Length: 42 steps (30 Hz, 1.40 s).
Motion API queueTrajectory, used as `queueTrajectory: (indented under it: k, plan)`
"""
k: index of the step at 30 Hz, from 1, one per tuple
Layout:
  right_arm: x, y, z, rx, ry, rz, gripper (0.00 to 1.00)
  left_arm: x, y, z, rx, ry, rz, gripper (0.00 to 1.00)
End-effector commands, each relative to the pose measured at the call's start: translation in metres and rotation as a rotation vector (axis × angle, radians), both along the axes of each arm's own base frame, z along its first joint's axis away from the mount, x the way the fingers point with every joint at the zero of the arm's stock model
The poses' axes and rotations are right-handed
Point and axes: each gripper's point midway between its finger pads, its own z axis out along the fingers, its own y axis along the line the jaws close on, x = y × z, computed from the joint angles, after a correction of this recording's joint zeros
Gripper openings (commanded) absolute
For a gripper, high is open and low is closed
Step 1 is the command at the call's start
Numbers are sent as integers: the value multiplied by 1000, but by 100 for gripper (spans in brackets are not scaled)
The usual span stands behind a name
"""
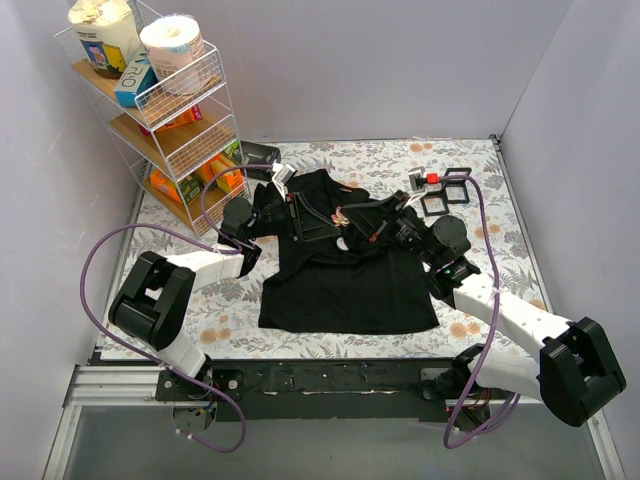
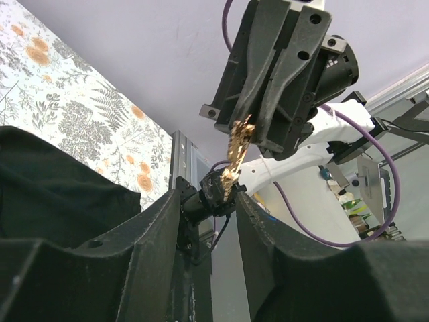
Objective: Pin the brooch onto the clothing
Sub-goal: Pick up the brooch from the brooch box.
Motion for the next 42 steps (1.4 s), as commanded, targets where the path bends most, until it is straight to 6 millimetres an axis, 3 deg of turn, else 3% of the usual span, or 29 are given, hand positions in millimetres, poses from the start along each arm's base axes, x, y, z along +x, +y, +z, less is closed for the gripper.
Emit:
queueTrajectory:
  k: [1, 8, 15, 23, 24, 30, 31, 32, 33, 36, 42]
  plan:
    - [-2, 1, 13, 41, -52, -6, 1, -5, 2, 14, -42, -45, 3, 38]
    - [-4, 2, 10, 41, -48, -3, 1, -6, 3, 16, -47, -57, 9, 33]
    - [-3, 1, 4, 30, -31, -6, 1, -6, 4, 19, -49, -70, 18, 0]
    - [1, -3, -8, -55, 29, -36, 1, -2, 2, 13, -16, -83, 29, 0]
    - [1, -4, -10, -72, 37, -39, 3, -2, 2, 13, -10, -86, 27, 0]
    - [12, -28, -6, -178, 49, -63, 41, 2, -1, 12, 46, -151, 6, 0]
    - [7, -28, -6, -191, 50, -12, 43, 3, -2, 6, 72, -129, 0, 0]
    - [14, -37, -7, -209, 69, -19, 45, 1, -2, 5, 84, -142, -16, 0]
    - [10, -37, -9, -225, 75, 25, 56, 3, -3, 10, 89, -191, -21, 0]
    - [11, -40, -17, -283, 86, 68, 59, 2, -4, 3, 134, -189, -56, 0]
    - [-7, -33, -29, -325, 69, 199, 59, 0, -7, -9, 183, -182, -146, 0]
